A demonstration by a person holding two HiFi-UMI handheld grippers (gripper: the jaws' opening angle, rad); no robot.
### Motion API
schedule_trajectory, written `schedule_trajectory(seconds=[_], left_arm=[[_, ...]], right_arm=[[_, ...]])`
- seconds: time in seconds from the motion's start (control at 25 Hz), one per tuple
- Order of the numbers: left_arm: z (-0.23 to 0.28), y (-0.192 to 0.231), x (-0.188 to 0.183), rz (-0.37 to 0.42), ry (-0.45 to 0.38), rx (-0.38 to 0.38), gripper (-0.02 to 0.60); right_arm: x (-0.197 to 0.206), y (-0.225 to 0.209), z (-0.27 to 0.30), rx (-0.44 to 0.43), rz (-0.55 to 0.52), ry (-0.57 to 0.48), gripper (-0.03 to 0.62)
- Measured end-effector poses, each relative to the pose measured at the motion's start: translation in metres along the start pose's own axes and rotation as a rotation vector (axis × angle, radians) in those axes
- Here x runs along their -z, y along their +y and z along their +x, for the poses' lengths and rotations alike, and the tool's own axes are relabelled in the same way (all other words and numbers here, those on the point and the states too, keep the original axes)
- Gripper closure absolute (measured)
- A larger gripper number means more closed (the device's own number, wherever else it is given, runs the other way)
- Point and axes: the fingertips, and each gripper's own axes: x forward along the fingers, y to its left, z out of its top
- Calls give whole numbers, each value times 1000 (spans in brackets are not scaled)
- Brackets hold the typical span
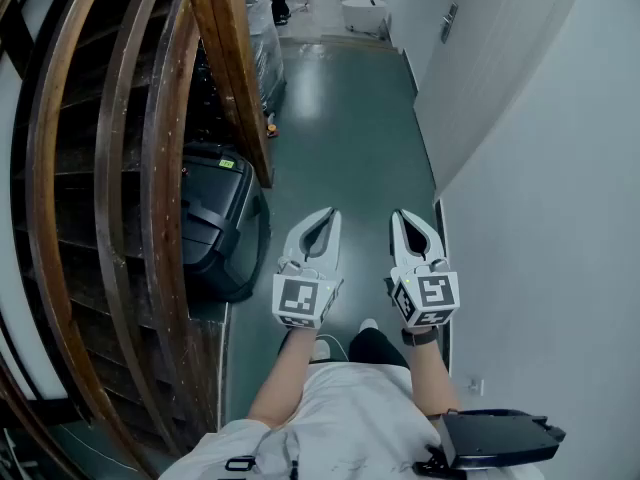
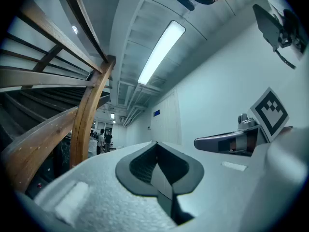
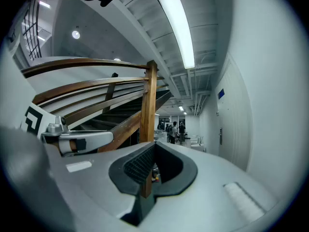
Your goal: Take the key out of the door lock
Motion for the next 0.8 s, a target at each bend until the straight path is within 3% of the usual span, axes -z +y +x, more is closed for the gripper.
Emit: schedule_trajectory(seconds=[0.28,0.44,0.8], left_arm=[[61,17,31,-37,63,15,583],[119,21,54,-69,86,51,583],[297,53,47,31,55,-46,583]], right_arm=[[13,-26,50,-17,-10,-38,589],[24,-64,109,-19,53,-43,588],[-18,-179,230,-51,-10,-108,588]])
